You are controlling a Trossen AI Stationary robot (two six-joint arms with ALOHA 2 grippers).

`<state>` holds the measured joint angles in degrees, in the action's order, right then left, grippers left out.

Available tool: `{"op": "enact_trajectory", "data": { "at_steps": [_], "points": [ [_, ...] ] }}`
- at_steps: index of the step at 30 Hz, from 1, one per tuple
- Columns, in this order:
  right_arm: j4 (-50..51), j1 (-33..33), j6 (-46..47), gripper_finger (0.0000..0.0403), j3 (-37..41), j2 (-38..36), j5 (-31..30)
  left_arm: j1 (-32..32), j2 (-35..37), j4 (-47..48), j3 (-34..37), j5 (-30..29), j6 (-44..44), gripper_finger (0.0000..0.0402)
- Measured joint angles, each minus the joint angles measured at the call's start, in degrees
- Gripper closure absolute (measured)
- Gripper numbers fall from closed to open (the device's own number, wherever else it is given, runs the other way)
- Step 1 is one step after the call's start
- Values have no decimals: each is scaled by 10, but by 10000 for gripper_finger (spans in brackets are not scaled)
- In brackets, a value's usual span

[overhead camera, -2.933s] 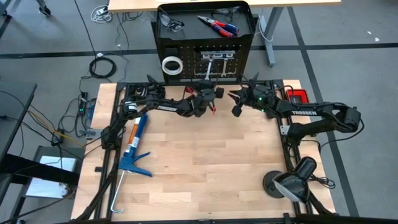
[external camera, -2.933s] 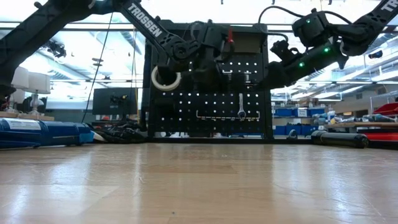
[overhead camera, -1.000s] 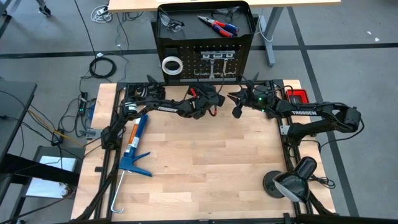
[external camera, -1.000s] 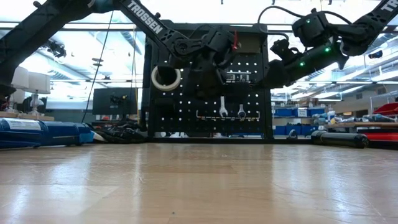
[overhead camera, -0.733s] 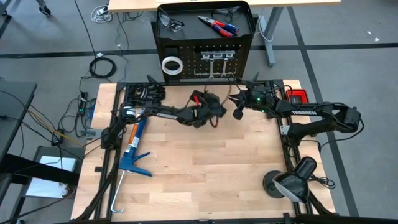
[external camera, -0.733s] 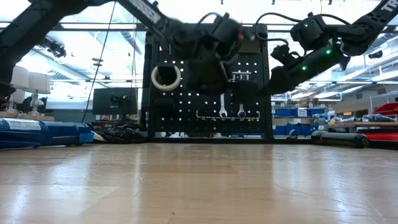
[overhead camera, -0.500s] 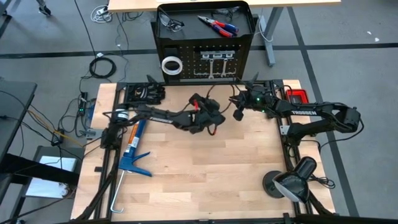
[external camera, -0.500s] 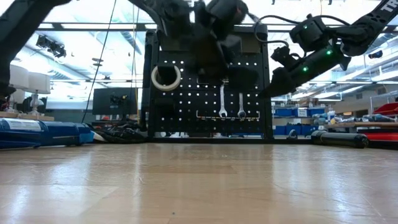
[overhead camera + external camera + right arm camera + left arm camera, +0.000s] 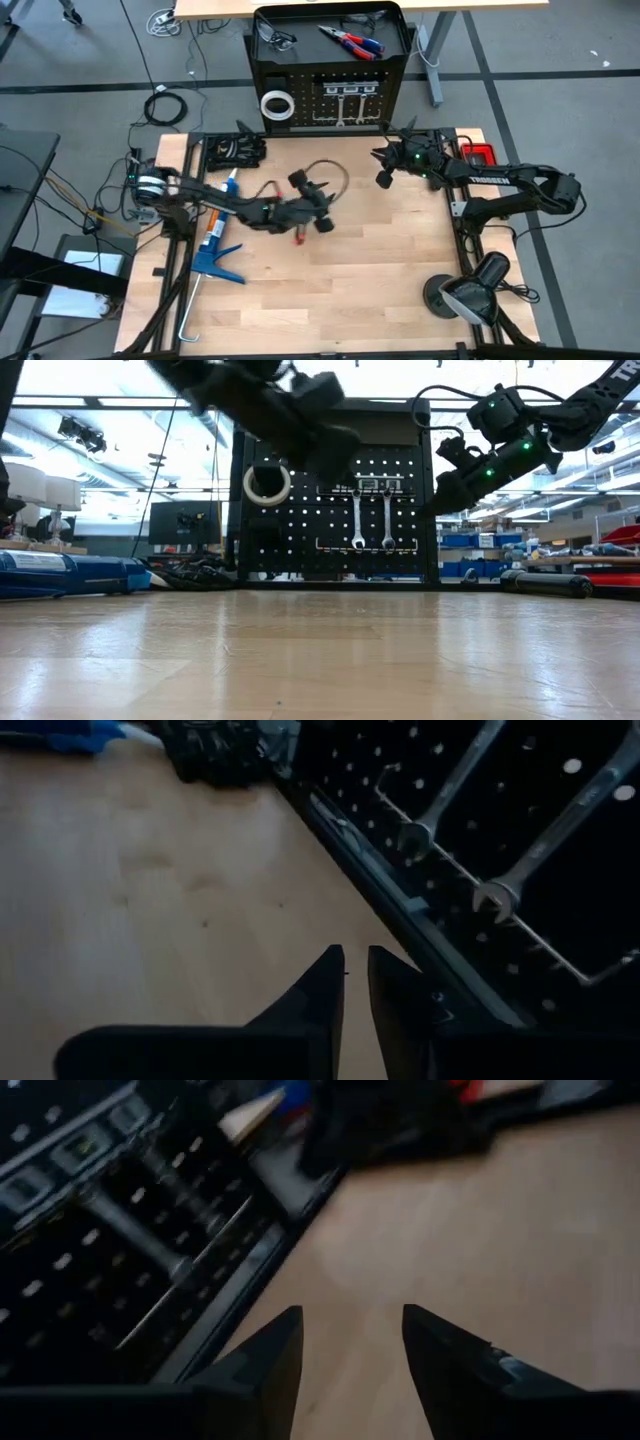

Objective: Hang tools onto peg board
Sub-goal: Unhang the tape from the peg board

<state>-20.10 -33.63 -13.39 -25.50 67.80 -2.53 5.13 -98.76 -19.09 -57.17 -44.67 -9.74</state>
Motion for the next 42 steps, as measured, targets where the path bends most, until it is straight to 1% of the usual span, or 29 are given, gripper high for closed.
{"op": "enact_trajectory", "data": {
  "at_steps": [1, 3, 4, 6, 8, 9, 11, 12, 16, 18, 21, 23, 25, 28, 31, 34, 36, 39, 42],
  "points": [
    [1, -2, 0, 343, 0, 1, 0, 2, 11, -35, 23, 16, -15, 227],
    [14, -2, 2, 342, 0, 1, 1, 3, 22, -100, 61, 10, -51, 227],
    [23, -2, 3, 341, 0, 2, 9, 3, 26, -129, 76, -9, -76, 227],
    [28, 2, 3, 341, 0, 5, 30, 0, 27, -191, 97, -69, -116, 227],
    [33, 6, 3, 341, 0, 6, 45, -4, 28, -236, 111, -146, -127, 227],
    [32, 8, 5, 341, 0, 6, 51, -7, 28, -248, 114, -176, -123, 227],
    [27, 14, 25, 341, 0, 6, 61, -17, 28, -259, 116, -214, -121, 227],
    [22, 16, 37, 341, 0, 6, 67, -23, 28, -265, 116, -217, -122, 227],
    [-14, 26, 107, 341, 0, 6, 75, -52, 27, -277, 116, -216, -147, 227],
    [-35, 28, 140, 341, 0, 6, 69, -66, 27, -280, 116, -191, -158, 227],
    [-50, 30, 189, 345, 0, 6, 48, -88, 27, -279, 116, -136, -158, 227],
    [-47, 37, 211, 348, -2, 6, 22, -98, 27, -285, 116, -110, -154, 227],
    [-27, 50, 222, 352, -13, 6, -6, -104, 27, -299, 117, -100, -153, 227],
    [6, 80, 217, 357, -36, 6, -52, -103, 28, -359, 133, -91, -170, 227],
    [21, 113, 206, 361, -55, 6, -112, -100, 37, -417, 166, -86, -186, 227],
    [22, 140, 206, 364, -64, 5, -168, -102, 62, -470, 208, -67, -184, 227],
    [14, 155, 212, 366, -67, 5, -200, -106, 80, -498, 236, -64, -183, 227],
    [13, 178, 220, 370, -71, 5, -240, -111, 116, -508, 270, -70, -175, 227],
    [13, 203, 222, 372, -73, 5, -265, -113, 158, -498, 298, -92, -160, 227]
  ]
}}
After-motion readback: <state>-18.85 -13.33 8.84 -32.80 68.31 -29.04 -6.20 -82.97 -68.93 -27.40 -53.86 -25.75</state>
